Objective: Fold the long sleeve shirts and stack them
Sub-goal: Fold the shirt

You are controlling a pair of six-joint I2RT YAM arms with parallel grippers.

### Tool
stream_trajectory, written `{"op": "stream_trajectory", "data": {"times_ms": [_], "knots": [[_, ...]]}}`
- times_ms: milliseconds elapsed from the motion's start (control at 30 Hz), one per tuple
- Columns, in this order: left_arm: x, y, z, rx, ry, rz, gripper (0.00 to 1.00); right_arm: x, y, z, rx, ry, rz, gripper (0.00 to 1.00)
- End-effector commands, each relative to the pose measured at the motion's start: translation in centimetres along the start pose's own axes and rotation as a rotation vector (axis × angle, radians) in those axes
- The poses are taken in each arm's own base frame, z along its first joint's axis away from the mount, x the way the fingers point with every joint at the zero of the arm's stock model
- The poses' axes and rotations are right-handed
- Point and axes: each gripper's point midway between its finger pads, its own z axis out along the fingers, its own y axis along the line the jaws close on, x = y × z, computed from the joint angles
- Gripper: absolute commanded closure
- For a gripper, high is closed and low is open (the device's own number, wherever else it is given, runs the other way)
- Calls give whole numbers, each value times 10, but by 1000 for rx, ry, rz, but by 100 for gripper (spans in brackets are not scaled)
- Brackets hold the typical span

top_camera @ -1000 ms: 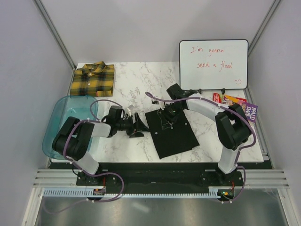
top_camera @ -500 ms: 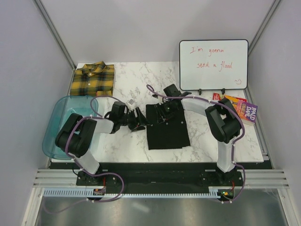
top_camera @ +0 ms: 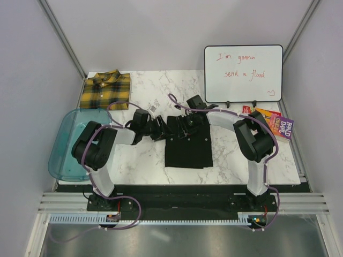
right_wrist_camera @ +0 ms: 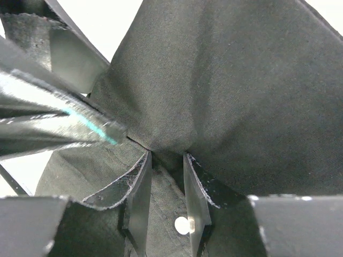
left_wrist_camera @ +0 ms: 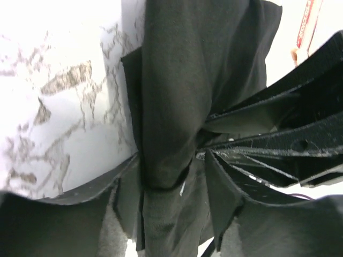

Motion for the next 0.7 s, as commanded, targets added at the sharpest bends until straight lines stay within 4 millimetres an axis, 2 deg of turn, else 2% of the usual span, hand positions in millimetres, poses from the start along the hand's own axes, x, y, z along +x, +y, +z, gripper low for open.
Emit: {"op": "stream_trajectory", "data": {"times_ms": [0,167,200,233,367,400,467,500,567,600,633,667], "knots": [[29,62,12,-231,65,16,46,13,-15,14,38,34,29,64],[29,41,21,-185,96,67,71,13,-13,15,30,35,33,64],[25,37,22,-181,106,101,88,13,-13,15,25,38,35,63],[25,34,22,-180,118,121,96,12,-12,14,19,35,36,63],[19,21,12,-160,178,261,98,7,-11,1,1,18,49,59],[22,19,4,-167,233,329,98,0,-19,-10,13,-8,60,59],[19,17,-4,-190,276,397,98,2,-26,-25,17,1,82,57],[7,17,-8,-216,286,473,98,-4,-34,-40,30,-23,82,57],[9,32,-23,-263,357,528,98,-1,-41,-56,44,-18,96,55],[-9,37,-29,-307,339,557,98,-7,-47,-71,59,-46,96,55],[-9,47,-36,-340,376,557,98,-6,-50,-79,65,-47,105,55],[-16,56,-40,-358,404,611,98,-5,-53,-85,71,-52,114,55]]}}
